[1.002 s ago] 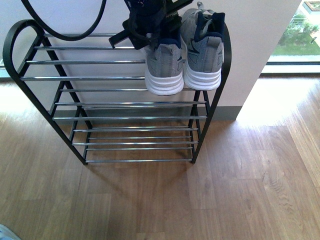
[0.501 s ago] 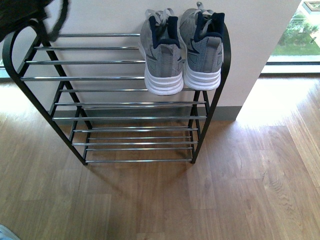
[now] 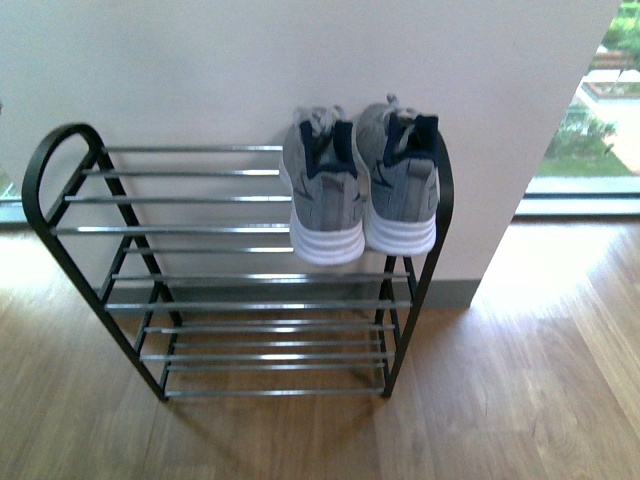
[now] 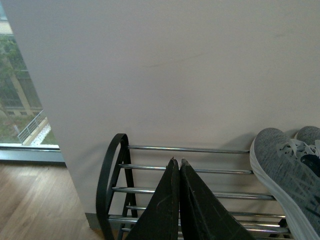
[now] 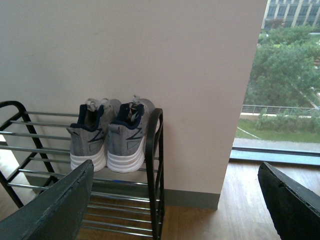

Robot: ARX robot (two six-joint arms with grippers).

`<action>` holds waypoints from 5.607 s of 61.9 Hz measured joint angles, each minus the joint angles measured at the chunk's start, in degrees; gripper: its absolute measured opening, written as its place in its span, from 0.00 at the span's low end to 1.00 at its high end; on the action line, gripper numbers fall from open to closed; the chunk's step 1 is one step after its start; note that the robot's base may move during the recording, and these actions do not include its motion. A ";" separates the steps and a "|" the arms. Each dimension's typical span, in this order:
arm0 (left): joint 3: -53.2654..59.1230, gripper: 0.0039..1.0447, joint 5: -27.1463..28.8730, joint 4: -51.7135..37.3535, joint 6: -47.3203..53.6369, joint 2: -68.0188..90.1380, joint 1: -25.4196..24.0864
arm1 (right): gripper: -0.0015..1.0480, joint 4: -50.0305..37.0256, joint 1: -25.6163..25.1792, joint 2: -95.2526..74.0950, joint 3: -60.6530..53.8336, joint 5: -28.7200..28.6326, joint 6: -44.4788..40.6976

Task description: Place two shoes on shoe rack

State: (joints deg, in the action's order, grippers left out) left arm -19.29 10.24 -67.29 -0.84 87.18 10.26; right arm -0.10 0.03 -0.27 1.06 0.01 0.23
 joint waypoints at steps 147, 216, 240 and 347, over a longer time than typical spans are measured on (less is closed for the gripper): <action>18.43 0.01 -10.19 66.90 0.26 -86.09 -10.03 | 0.91 0.02 0.00 0.00 0.00 0.04 0.00; 18.43 0.91 -10.27 67.30 0.39 -86.27 -10.10 | 0.91 0.02 0.00 0.00 0.00 0.15 -0.04; 18.43 0.91 -10.10 67.32 0.39 -86.27 -10.10 | 0.91 0.09 0.00 -0.02 0.00 -0.07 -0.04; 18.43 0.91 -10.25 67.32 0.39 -86.27 -10.10 | 0.91 0.11 0.00 -0.02 0.00 0.15 -0.04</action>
State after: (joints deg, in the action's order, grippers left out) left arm -0.86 -0.01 0.03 -0.45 0.91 0.16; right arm 0.01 0.03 -0.30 1.06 0.16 0.19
